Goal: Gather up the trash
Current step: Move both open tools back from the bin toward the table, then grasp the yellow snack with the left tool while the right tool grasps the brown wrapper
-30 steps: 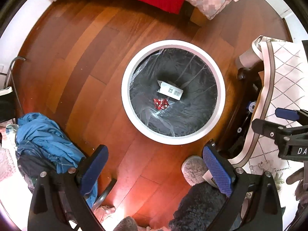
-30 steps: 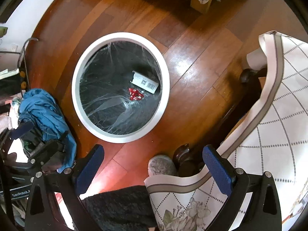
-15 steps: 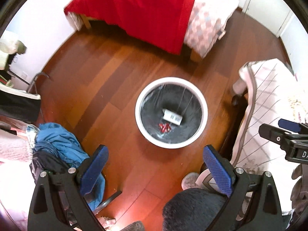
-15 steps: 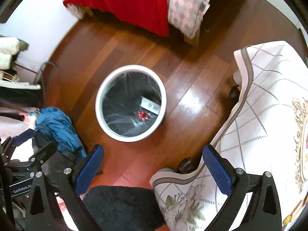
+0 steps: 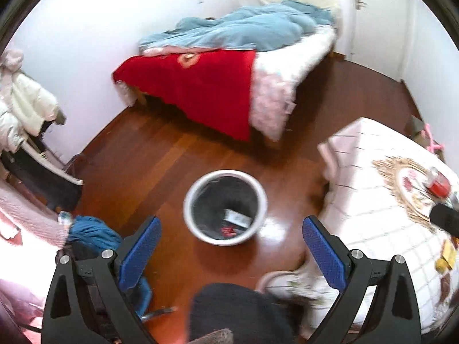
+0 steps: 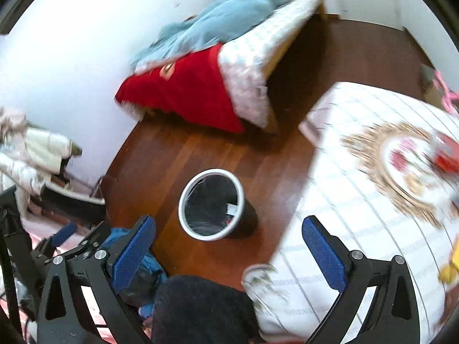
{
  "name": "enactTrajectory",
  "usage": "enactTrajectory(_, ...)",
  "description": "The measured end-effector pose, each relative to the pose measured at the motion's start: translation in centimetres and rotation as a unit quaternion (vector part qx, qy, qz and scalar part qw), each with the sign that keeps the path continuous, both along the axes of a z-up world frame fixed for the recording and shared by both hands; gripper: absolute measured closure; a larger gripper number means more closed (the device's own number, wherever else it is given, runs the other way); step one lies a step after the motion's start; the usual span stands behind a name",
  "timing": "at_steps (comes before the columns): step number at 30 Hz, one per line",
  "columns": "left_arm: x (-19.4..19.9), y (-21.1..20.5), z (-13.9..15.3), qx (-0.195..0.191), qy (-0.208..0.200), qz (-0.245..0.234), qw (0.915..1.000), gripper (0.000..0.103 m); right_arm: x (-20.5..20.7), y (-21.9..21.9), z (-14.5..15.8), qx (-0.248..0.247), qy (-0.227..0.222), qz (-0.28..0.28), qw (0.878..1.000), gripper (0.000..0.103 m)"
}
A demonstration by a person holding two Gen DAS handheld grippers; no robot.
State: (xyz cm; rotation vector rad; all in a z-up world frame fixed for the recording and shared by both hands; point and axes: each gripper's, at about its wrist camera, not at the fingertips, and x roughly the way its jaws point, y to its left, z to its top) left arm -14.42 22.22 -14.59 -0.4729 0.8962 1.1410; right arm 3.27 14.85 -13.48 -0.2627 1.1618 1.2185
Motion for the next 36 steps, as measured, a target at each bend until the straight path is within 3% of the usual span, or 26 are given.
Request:
enactTrajectory(4, 7.3, -3.9, -2.8, -0.038, 0.004, -0.067, 0.9971, 0.002, 4.5, -7.9, -0.7, -0.025, -0.001, -0.058, 0.998, 0.0)
enactTrajectory(7, 12.4, -6.9, -5.9, -0.07, 0.014, -0.11, 0.9913, 0.002, 9.3, -15.2, -2.4, -0.07, -0.027, -0.127, 0.989, 0.0)
enactTrajectory(11, 18.8, -11.7, -10.0, -0.106, 0.042, -0.166, 0.9795, 0.002, 16.5, -24.8, -6.1, -0.142, -0.035, -0.233, 0.961, 0.0)
enactTrajectory(14, 22.6, -14.8, -12.7, -0.121, 0.073, -0.206, 0.9684, 0.002, 20.7, -29.6, -9.5, -0.187, -0.028, -0.277, 0.942, 0.0)
enactTrajectory(20, 27.1, -19.5, -15.1, -0.143, 0.107, -0.254, 0.9507, 0.002, 24.1, -32.9, -14.4, -0.206, -0.012, -0.284, 0.936, 0.003)
enactTrajectory(22, 28.4, -20.6, -15.0, -0.142, 0.113, -0.27, 0.9456, 0.002, 24.2, -33.1, -15.2, -0.206, -0.008, -0.286, 0.936, 0.021)
enactTrajectory(23, 29.0, -21.2, -14.8, -0.14, 0.114, -0.28, 0.9428, 0.002, 24.1, -33.4, -15.3, -0.202, -0.01, -0.288, 0.936, 0.022)
enactTrajectory(25, 30.5, -22.2, -14.6, -0.135, 0.115, -0.303, 0.9362, 0.002, 23.7, -33.5, -15.0, -0.197, -0.024, -0.286, 0.938, 0.046)
enactTrajectory(26, 31.4, -22.8, -14.6, -0.131, 0.116, -0.319, 0.9315, 0.002, 23.6, -33.6, -14.8, -0.198, -0.034, -0.286, 0.937, 0.048)
enactTrajectory(29, 33.7, -24.3, -14.6, -0.118, 0.121, -0.359, 0.9182, 0.003, 23.4, -35.4, -14.4, -0.183, -0.031, -0.295, 0.937, 0.05)
enactTrajectory(36, 38.3, -27.5, -15.3, -0.127, 0.105, -0.435, 0.8854, 0.004, 24.9, -40.1, -14.0, -0.166, -0.007, -0.349, 0.922, 0.05)
